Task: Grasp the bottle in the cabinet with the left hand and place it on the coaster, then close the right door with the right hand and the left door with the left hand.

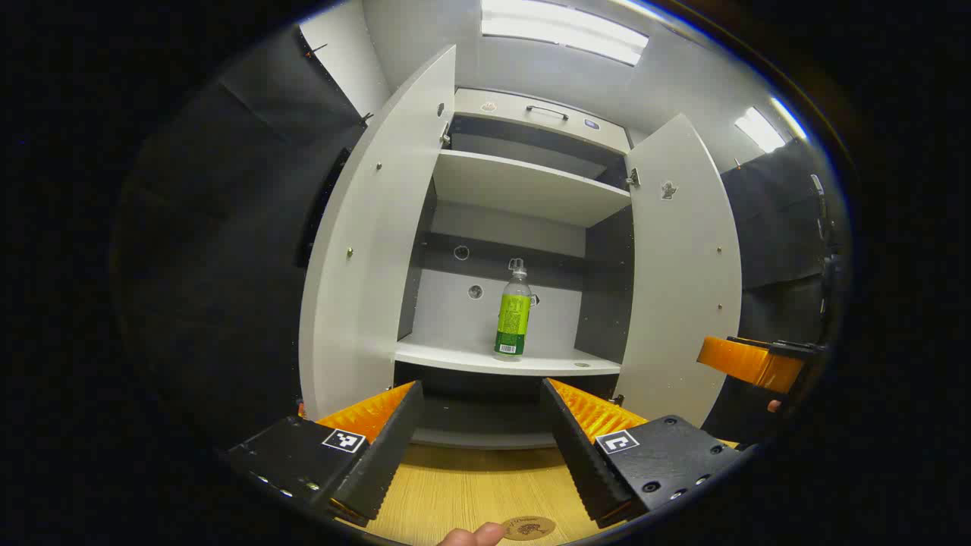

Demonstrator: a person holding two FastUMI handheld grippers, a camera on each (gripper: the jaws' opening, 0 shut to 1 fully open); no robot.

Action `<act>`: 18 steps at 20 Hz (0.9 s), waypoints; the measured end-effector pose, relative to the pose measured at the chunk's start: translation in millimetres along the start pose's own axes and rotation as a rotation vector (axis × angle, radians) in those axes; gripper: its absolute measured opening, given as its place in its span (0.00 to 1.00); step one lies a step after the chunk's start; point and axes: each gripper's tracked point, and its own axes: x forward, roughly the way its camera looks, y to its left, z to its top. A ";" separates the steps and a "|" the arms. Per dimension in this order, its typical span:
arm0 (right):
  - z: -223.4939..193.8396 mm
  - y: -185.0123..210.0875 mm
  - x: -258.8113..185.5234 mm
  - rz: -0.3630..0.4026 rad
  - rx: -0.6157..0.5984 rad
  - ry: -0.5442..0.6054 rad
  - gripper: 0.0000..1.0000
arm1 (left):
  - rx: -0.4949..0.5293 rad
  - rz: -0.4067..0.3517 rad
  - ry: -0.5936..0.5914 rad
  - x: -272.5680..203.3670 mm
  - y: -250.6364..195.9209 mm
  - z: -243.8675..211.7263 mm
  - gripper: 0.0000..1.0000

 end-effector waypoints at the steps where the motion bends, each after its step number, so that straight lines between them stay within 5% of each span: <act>1: 1.0 2.1 1.0 0.005 -0.010 -0.003 0.83 | -0.005 -0.006 0.000 1.9 -2.2 0.5 0.94; 18: -6.5 6.3 10.3 0.018 -0.017 0.021 0.83 | -0.056 -0.008 0.036 19.4 3.8 -7.1 0.94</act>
